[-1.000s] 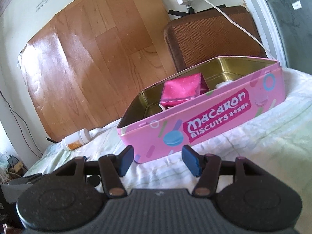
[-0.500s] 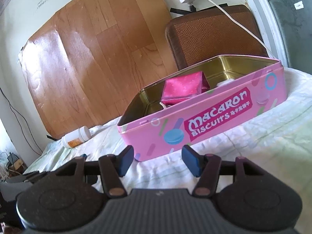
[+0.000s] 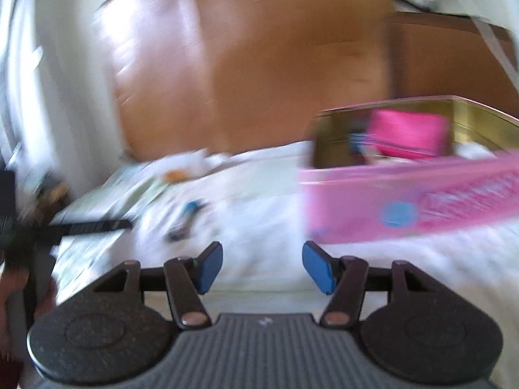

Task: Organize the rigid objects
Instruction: 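Grasp the blue lighter with the right tool, then hold the blue lighter with the right tool while the left tool grasps it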

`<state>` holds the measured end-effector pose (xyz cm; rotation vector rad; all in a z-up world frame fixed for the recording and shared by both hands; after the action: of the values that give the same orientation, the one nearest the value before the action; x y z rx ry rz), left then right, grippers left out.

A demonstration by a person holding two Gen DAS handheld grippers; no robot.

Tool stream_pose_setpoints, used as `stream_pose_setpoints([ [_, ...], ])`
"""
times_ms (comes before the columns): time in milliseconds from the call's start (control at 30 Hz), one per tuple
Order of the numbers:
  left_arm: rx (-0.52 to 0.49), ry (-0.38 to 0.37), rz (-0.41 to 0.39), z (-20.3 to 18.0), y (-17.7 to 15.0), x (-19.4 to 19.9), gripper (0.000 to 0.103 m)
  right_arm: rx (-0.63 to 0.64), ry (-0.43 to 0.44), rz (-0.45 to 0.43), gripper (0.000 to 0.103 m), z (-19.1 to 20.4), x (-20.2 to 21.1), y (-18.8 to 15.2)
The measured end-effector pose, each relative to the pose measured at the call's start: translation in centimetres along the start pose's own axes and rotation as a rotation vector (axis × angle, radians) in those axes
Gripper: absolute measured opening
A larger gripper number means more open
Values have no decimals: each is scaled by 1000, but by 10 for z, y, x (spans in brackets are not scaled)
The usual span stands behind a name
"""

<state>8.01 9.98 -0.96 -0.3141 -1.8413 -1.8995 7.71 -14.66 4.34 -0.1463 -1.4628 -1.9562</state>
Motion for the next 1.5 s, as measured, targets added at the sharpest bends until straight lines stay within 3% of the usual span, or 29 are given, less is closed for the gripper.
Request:
stream_pose_setpoints([
  [167,36,-39,-15,3,1,-3,71,182,57,118,52,55,-54,1],
  [300,23,-37,-28,0,0,-4,71,216,68,151,46,87,-95,9],
  [400,42,-47,-20,5,0,-6,71,235,15,219,35,96,-131,6],
  [433,51,-49,-16,6,-1,-4,70,237,19,200,30,92,-131,4],
  [500,73,-63,-8,10,-1,-6,70,234,23,203,25,89,-125,4],
  [700,101,-104,25,12,-4,-9,70,245,46,208,24,63,-72,-16],
  [800,35,-131,52,0,-3,-12,70,208,29,192,24,35,-28,-24],
  [900,-72,-139,69,-26,-1,-11,70,159,-61,142,24,-2,13,-34],
  [1033,-104,-351,64,-87,12,3,69,30,-247,31,24,-65,63,-41],
  [1200,-199,-613,96,-192,33,17,69,-92,-394,-58,24,-119,100,-41],
  [1367,-217,-837,263,-278,29,15,69,-222,-305,-86,24,-139,114,-43],
  [1500,-199,-889,361,-313,20,10,69,-424,-150,-102,24,-167,118,-45],
])
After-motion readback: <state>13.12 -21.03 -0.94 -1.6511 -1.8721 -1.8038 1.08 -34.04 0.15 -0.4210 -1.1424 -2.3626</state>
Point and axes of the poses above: each gripper's, at about its wrist camera, not at the fingertips, and x roughly against the way its jaws point, z to its left, y to its top, the point moved 3 cm from there along -x, roughly the way its jaws point, and after that the axes turned 11 degrees about -x, right-handed, at the moved point
